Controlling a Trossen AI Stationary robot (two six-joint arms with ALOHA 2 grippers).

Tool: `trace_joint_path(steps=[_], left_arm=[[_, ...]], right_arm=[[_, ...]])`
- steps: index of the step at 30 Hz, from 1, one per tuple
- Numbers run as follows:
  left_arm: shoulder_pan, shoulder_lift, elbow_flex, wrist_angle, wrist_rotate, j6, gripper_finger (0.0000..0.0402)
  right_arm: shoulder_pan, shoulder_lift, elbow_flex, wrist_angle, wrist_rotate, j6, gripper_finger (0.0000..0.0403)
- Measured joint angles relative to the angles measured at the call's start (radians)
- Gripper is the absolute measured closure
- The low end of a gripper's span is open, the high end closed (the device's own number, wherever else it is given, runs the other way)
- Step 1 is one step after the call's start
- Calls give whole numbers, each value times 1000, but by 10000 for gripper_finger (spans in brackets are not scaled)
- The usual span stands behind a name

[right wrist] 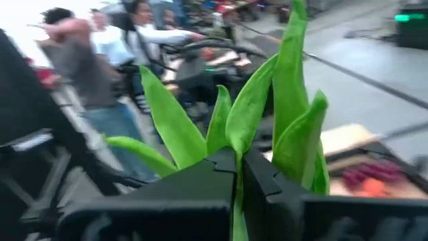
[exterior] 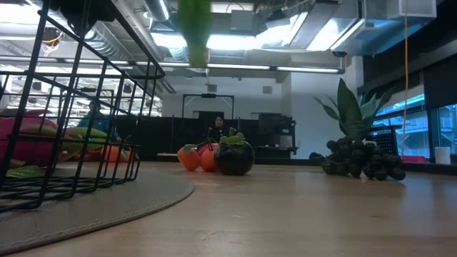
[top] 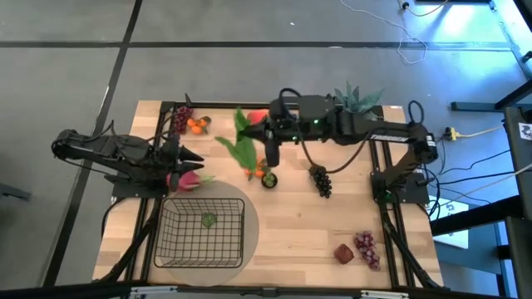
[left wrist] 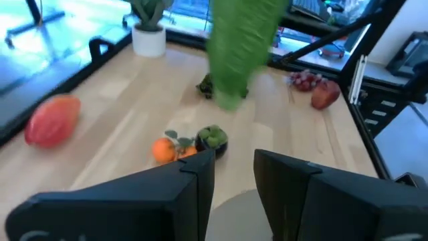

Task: Build produce basket
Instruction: Put the green lettuce into the black wire basket

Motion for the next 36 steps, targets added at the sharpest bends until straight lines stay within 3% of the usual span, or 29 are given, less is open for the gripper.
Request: trace_joint_path(steps=[10, 19, 26, 36], left_arm=[[0, -26, 0, 2, 0, 4, 308], [0, -26, 0, 0, 14, 1, 308], [0, -27, -1, -4, 97, 1, 308], [0, -26, -1, -15, 193, 2, 308]], right_arm=[[29, 53, 0, 191, -187, 21, 403], [88, 107, -2, 275, -166, -5, 403], [114, 188, -2, 380, -157, -1, 403], [129, 272, -2, 387, -156, 20, 403]])
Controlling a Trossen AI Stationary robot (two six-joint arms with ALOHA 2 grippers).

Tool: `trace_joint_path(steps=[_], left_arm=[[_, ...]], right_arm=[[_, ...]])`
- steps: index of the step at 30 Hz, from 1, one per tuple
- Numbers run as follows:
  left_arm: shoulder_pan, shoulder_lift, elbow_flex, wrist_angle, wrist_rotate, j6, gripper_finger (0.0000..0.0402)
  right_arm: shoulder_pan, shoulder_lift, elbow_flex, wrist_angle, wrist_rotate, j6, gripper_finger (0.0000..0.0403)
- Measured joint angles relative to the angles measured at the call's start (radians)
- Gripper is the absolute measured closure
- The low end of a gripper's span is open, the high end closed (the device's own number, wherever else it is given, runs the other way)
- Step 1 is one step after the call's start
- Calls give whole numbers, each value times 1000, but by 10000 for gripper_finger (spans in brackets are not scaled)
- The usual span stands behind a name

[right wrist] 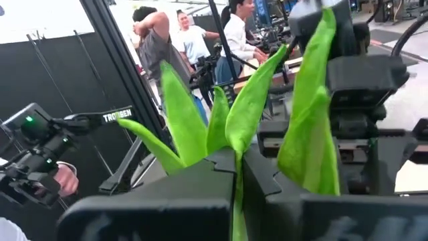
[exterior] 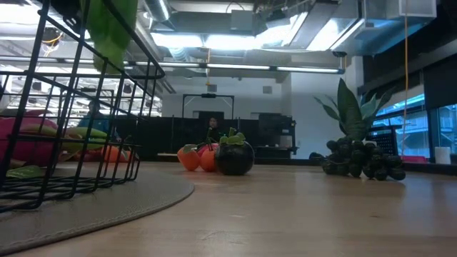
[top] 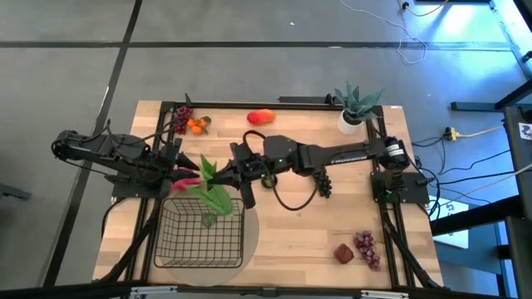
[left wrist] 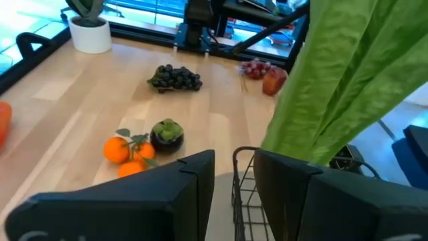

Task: Build produce basket
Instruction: Put the green lettuce into the black wire basket

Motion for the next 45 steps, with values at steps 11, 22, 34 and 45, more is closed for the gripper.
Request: trace_joint_path(steps=[11, 22, 34, 45], left_arm=[[0, -6, 0, -42, 41, 1, 308], [0, -50, -1, -49, 53, 25, 308], [0, -71, -1, -65, 188, 79, 308], [0, -71, -1, -146, 233, 105, 308]], right_arm=[[30, 45, -2, 4, 52, 6, 403], [84, 52, -2, -179, 188, 2, 403], [81, 121, -3, -142, 212, -4, 403], [80, 121, -3, -199, 299, -79, 403]])
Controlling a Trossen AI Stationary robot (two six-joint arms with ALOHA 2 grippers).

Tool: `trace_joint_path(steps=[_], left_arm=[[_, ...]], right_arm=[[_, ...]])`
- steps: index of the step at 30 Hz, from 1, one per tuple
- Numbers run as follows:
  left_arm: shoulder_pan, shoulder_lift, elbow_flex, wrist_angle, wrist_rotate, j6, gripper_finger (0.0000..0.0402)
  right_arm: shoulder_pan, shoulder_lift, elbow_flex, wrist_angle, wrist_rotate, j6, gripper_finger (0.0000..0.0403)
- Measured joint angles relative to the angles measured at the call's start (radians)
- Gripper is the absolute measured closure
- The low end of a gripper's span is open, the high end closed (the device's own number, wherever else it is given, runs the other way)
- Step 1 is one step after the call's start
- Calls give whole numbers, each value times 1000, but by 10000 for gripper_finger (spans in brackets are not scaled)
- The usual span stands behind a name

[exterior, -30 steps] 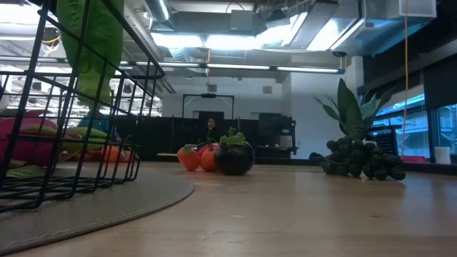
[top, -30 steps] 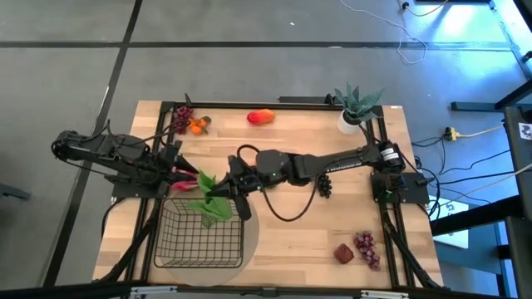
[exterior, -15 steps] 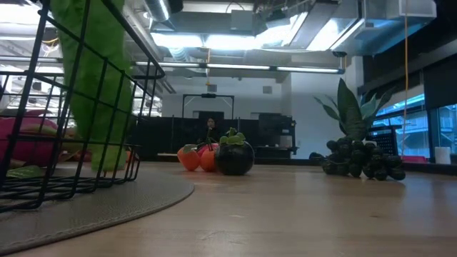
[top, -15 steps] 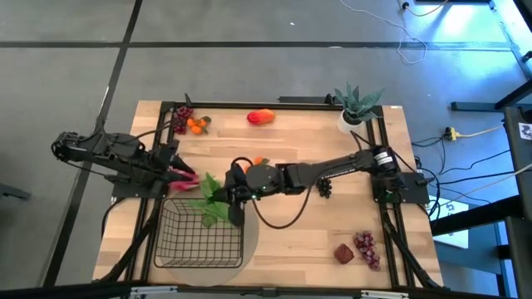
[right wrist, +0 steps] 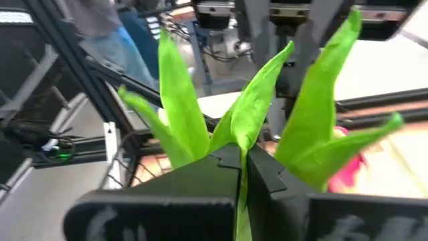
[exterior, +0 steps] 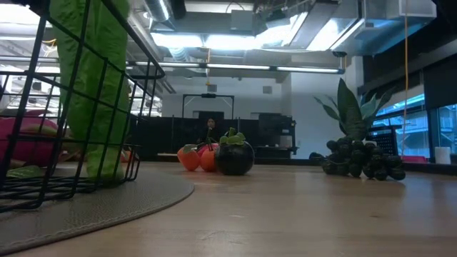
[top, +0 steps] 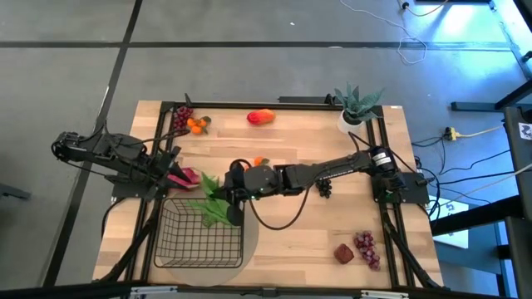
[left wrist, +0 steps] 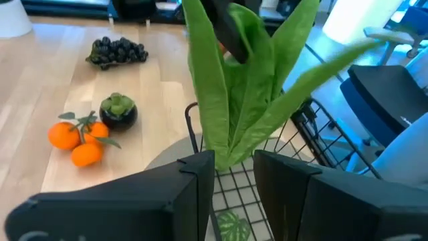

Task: Build produce basket
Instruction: Put the green lettuce into the black wire basket

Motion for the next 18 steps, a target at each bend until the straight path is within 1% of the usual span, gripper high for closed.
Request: trace_joint_path(steps=[7, 10, 14, 18], left_arm=[[0, 0, 0, 1, -2, -1, 308], [0, 0, 0, 1, -2, -2, 308], [0, 0, 0, 2, -3, -4, 308], [0, -2, 4, -5, -36, -2, 308]], right_arm=[[1, 0, 0, -46, 118, 0, 403], [1, 0, 0, -55, 146, 4, 403], [1, 0, 0, -55, 145, 5, 403], [1, 0, 0, -10, 87, 3, 403]])
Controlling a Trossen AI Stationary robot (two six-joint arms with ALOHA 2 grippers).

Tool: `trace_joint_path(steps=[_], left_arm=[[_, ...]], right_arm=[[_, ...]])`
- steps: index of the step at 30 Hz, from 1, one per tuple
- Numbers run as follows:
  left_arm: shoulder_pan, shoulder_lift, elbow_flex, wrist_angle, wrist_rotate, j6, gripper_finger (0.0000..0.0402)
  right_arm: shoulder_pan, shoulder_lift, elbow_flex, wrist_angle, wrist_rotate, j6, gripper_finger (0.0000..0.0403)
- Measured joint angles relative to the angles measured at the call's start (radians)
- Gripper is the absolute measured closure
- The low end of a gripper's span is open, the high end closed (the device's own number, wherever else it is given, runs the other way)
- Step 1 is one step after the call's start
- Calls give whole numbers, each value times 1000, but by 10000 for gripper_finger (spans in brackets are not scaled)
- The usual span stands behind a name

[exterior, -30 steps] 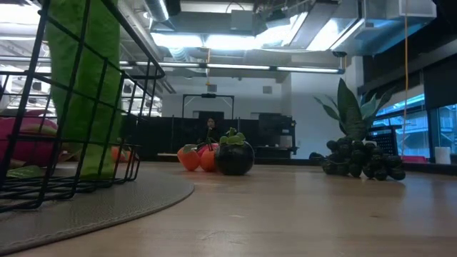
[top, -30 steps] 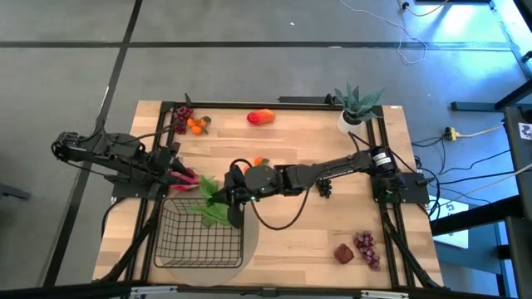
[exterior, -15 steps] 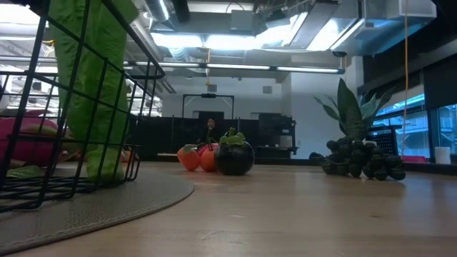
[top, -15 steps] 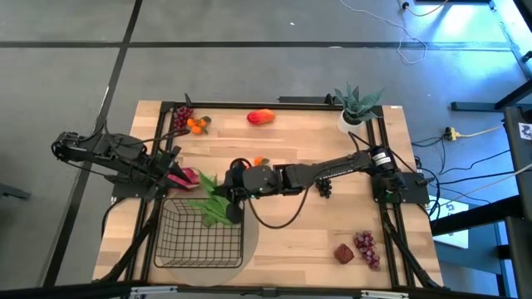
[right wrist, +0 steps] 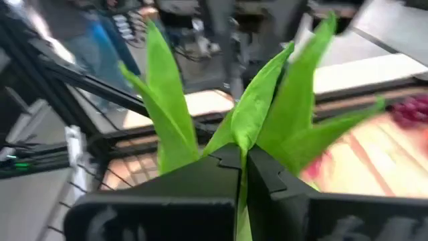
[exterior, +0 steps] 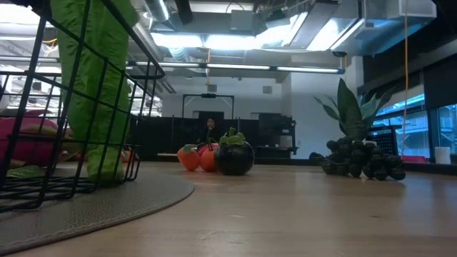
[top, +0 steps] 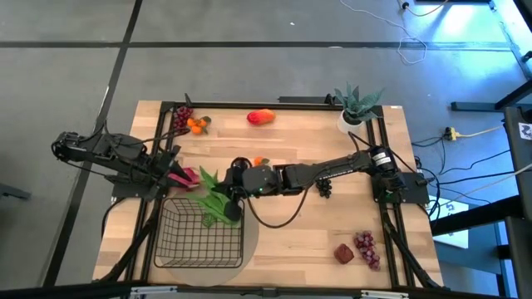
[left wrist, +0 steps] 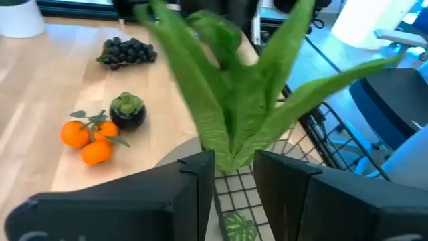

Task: Build produce basket
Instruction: Put the green lettuce into the black wire basket

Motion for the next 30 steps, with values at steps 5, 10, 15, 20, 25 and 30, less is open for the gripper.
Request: trace_joint_path(steps=[5, 10, 15, 20, 25, 30], left_arm=[[0, -5, 72, -88, -52, 2, 308], [0, -6, 161, -144, -82, 19, 308], [0, -5, 199, -153, -82, 45, 308], [0, -5, 202, -180, -81, 47, 308], [0, -5, 202, -181, -80, 47, 308], [0, -5, 202, -181, -80, 47, 308]], right_arm=[[0, 0, 0, 8, -21, 4, 403], [0, 0, 0, 26, -53, 2, 403], [0, 0, 0, 58, -110, -2, 403], [1, 0, 0, 184, -136, -33, 403], [-3, 0, 0, 248, -158, -45, 403], [-7, 0, 0, 255, -161, -56, 403]])
